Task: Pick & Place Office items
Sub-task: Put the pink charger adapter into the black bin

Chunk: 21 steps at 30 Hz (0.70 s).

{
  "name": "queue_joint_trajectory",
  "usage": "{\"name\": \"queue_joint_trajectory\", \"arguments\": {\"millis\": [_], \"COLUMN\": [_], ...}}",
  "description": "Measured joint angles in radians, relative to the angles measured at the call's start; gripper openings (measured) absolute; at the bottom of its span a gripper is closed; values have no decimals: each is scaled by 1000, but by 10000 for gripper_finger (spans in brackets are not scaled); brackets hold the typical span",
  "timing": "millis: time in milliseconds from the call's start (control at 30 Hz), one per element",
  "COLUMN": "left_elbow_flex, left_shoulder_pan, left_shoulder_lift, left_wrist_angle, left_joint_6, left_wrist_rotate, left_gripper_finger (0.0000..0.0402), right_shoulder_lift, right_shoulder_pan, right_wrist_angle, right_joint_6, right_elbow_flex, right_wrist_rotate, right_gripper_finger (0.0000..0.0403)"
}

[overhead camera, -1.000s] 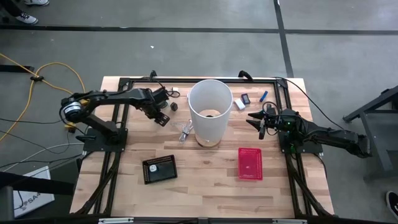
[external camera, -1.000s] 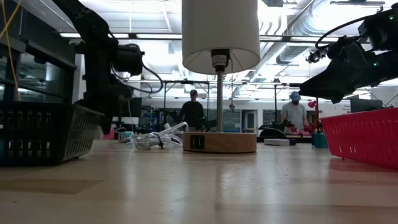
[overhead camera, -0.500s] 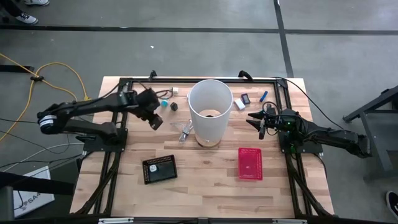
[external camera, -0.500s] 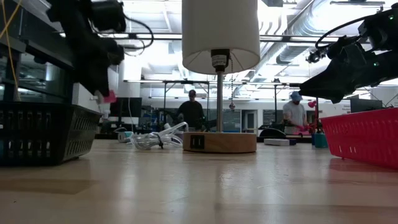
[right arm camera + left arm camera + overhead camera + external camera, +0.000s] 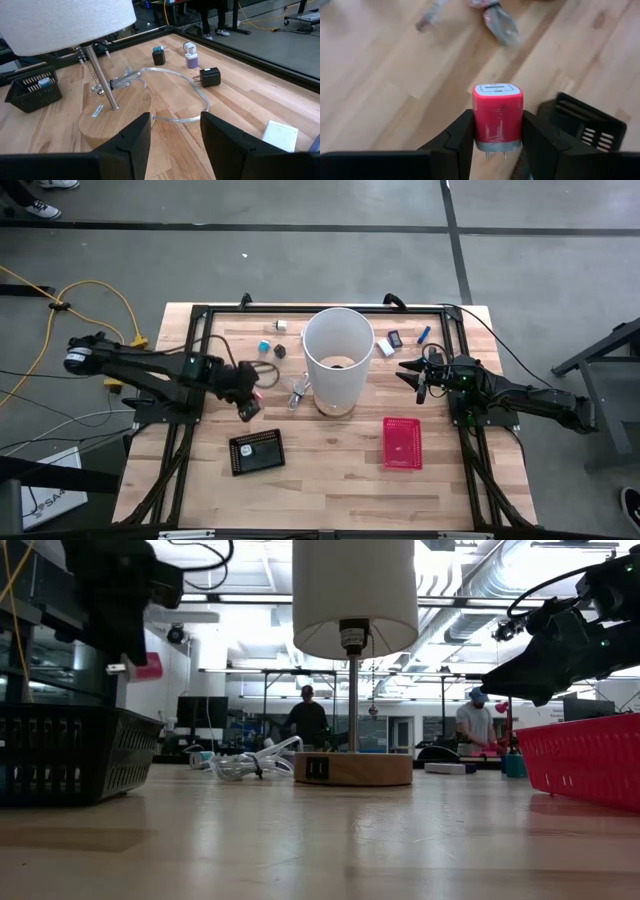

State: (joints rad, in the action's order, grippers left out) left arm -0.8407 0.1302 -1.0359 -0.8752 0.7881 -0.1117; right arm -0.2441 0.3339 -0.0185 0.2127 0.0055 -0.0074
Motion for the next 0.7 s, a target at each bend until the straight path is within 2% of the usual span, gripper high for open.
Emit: {"name": "queue_joint_trajectory", "arguments": {"millis": [300, 500, 700], "left_elbow_flex": [-74, -133, -138], "left_shoulder_pan": [206, 280, 326], "left_shoulder_lift": [-119, -213, -287], "left_wrist_angle": [20, 24, 53], "left_joint_6": [124, 130, 191], "left_wrist_rotate": [-49, -67, -62], "left_gripper_finger": [129, 129, 129], "right_shoulder_lift": [0, 0, 0], "right_shoulder_pan": [0, 0, 0], "right_wrist_angle": [0, 0, 0], "right_joint_6": [0, 0, 0], "right_elbow_flex": [0, 0, 0], "right_wrist_rotate": [0, 0, 0], "right_gripper_finger": [160, 160, 160]}}
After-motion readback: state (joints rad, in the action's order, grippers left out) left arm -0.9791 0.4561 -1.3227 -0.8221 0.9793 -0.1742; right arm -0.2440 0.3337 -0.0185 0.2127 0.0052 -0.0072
